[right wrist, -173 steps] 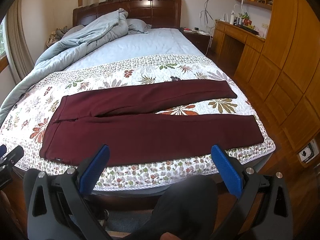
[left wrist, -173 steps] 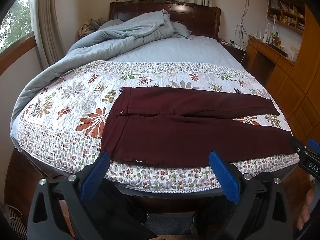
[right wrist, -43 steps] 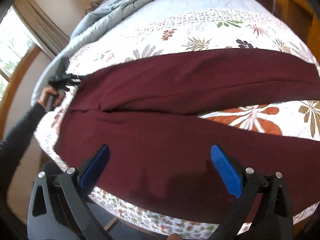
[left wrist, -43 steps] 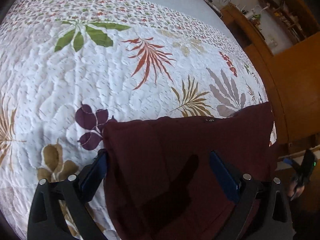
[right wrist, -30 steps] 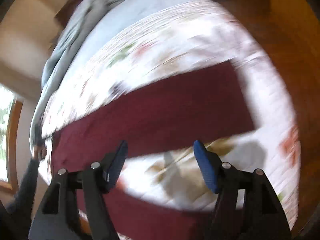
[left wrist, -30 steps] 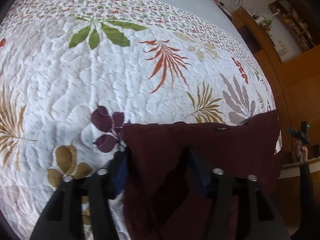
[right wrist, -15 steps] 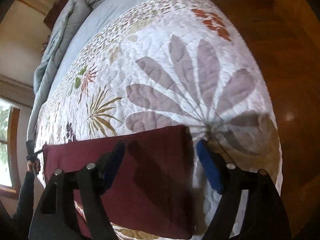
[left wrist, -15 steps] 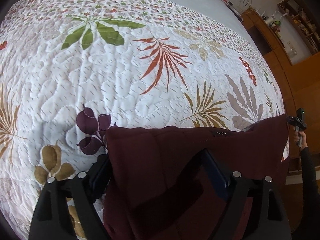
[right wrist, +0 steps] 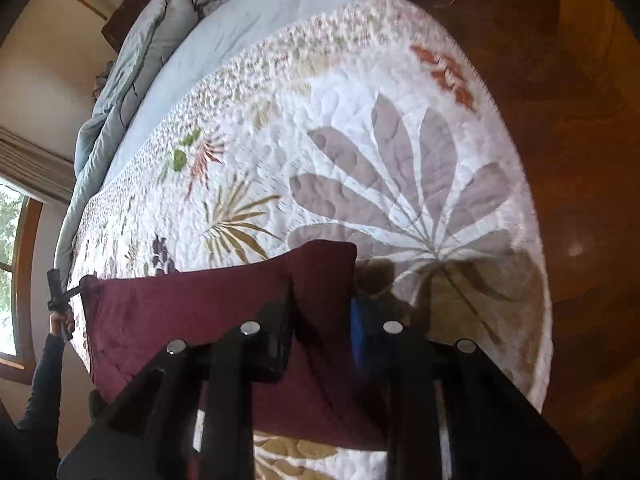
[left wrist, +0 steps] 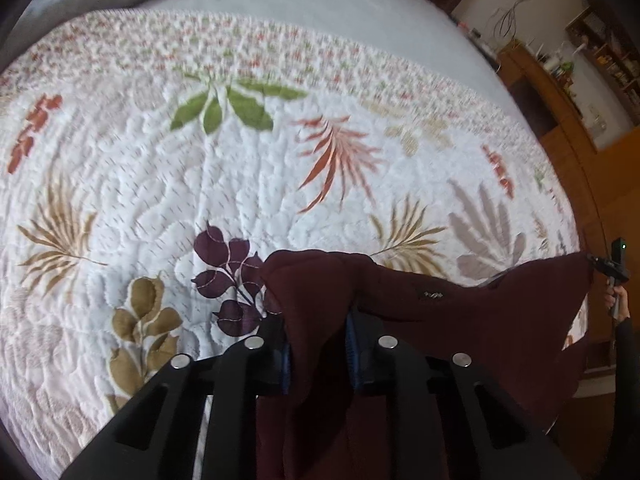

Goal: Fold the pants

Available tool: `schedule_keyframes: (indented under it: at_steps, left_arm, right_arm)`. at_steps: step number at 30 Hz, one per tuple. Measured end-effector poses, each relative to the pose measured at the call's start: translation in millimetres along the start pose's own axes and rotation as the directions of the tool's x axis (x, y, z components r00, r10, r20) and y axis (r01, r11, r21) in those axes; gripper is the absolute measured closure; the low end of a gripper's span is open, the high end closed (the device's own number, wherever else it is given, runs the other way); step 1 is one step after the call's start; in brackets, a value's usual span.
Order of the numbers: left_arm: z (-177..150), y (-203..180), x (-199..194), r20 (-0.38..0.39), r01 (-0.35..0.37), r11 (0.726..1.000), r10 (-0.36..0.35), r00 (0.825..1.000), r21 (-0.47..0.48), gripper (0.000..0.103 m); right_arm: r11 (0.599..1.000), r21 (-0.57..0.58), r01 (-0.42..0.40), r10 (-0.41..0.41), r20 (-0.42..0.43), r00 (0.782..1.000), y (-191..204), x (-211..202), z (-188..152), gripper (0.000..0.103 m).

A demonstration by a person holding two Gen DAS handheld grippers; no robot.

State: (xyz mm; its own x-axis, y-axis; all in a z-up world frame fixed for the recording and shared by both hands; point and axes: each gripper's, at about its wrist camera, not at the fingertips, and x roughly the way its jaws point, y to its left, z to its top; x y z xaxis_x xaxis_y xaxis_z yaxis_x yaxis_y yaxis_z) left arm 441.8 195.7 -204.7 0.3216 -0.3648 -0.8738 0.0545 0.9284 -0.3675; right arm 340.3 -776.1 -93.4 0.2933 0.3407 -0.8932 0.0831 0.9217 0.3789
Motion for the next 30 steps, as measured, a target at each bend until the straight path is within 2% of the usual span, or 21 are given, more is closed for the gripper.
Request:
schedule_keyframes:
  at_steps: [7, 11, 15, 20, 25, 27, 29, 30]
  left_arm:
    - [-13.6, -20.2, -53.9, 0.107, 0.042, 0.999, -0.044, 0.993, 0.021, 0.085]
    - [-28.4, -37.0, -91.8, 0.152, 0.098, 0.994, -0.103, 0.983, 0.041, 0.085]
    - [-58.9, -48.8, -130.6, 0.208, 0.145, 0.987, -0.156, 0.966, 0.068, 0.085]
    - [-112.2, -46.5, -155.7, 0.23, 0.185, 0.98, -0.197, 0.953, 0.076, 0.085]
    - [-178.9, -38.3, -149.4, 0.194, 0.185, 0.98, -0.195, 0.961, 0.072, 0.085]
    - [-205.0, -35.1, -138.4, 0.153, 0.15, 0.985, -0.161, 0.975, 0.084, 0.085]
    - [-224.7, -30.8, -125.2, 0.111, 0.126, 0.989, -0.134, 0.985, 0.074, 0.079]
    - [-231.8, -27.7, -118.6, 0.085, 0.115, 0.991, -0.12, 0.989, 0.062, 0.073]
  right_arm:
    - [0.999, -0.008, 0.042, -0.041, 0.086, 0.995, 19.8, -52.2, -25.7, 0.08]
    - [0.997, 0.005, 0.072, -0.072, 0.143, 0.987, 24.3, -84.8, -52.9, 0.08]
    - [0.995, 0.018, 0.103, -0.105, 0.187, 0.977, 23.1, -108.1, -89.9, 0.08]
    - [0.99, 0.026, 0.135, -0.138, 0.23, 0.963, 19.9, -127.6, -154.6, 0.08]
    - [0.98, 0.029, 0.197, -0.197, 0.278, 0.94, 24.5, -129.0, -230.1, 0.079]
    - [0.978, 0.056, 0.203, -0.211, 0.293, 0.933, 23.0, -127.0, -254.1, 0.077]
    - [0.974, 0.085, 0.212, -0.228, 0.287, 0.93, 18.9, -119.9, -276.4, 0.071]
    - [0.968, 0.102, 0.228, -0.248, 0.281, 0.927, 16.3, -116.1, -284.9, 0.067]
